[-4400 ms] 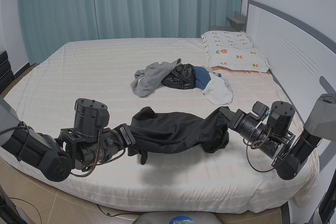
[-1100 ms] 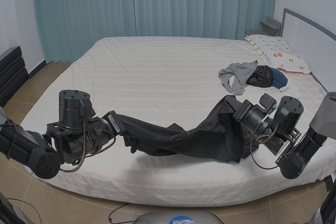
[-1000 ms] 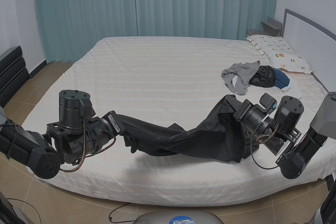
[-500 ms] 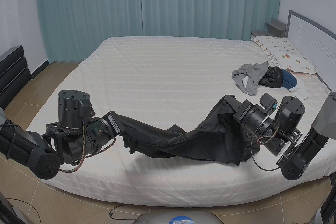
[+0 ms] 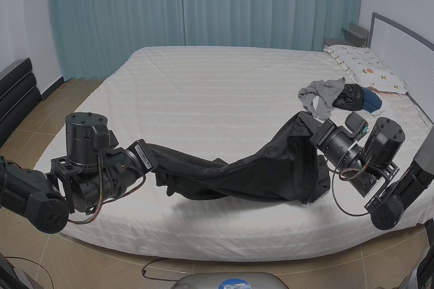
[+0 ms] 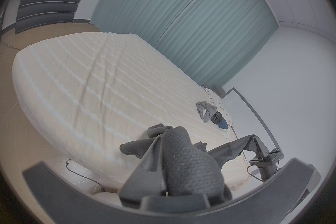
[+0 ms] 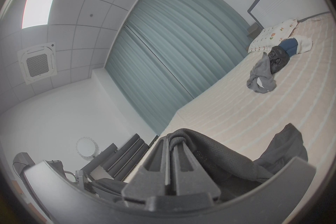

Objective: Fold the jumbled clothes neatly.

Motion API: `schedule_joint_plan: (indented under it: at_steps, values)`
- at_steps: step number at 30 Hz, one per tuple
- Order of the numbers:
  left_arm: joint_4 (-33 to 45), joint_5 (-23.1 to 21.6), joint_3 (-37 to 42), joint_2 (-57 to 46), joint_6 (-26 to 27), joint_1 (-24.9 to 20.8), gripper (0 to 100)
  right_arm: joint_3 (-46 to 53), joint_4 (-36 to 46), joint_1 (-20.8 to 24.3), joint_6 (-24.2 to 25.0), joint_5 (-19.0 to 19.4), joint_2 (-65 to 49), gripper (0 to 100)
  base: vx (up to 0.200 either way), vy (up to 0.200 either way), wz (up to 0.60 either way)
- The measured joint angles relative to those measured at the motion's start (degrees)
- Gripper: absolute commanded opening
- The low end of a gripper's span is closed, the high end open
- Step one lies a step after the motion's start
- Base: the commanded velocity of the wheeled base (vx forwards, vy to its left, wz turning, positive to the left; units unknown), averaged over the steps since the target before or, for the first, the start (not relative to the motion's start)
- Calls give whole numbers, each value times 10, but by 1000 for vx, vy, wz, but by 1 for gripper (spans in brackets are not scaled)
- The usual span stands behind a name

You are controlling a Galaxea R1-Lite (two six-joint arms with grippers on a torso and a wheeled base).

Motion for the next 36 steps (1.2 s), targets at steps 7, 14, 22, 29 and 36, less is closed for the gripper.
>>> schedule_joint_plan:
  at_steps: [7, 14, 22, 29, 36]
  values:
    - [2, 0, 3, -32, 2, 0, 0, 12, 0, 9, -3, -1, -44, 0, -200, 0, 0]
    - [3, 2, 5, -67, 4, -1, 0, 11, 22, -2, -7, 0, -115, 0, 0, 0, 0]
    - [23, 3, -17, -97, 18, 0, 0, -62, 216, -31, -8, 4, -225, 0, 0, 0, 0]
    - [84, 2, -81, -113, 28, 4, 0, -212, 363, -52, -9, 5, -284, 0, 0, 0, 0]
    - [117, -1, -163, -93, 31, 19, 0, -323, 414, -84, -9, 3, -251, 0, 57, 0, 0]
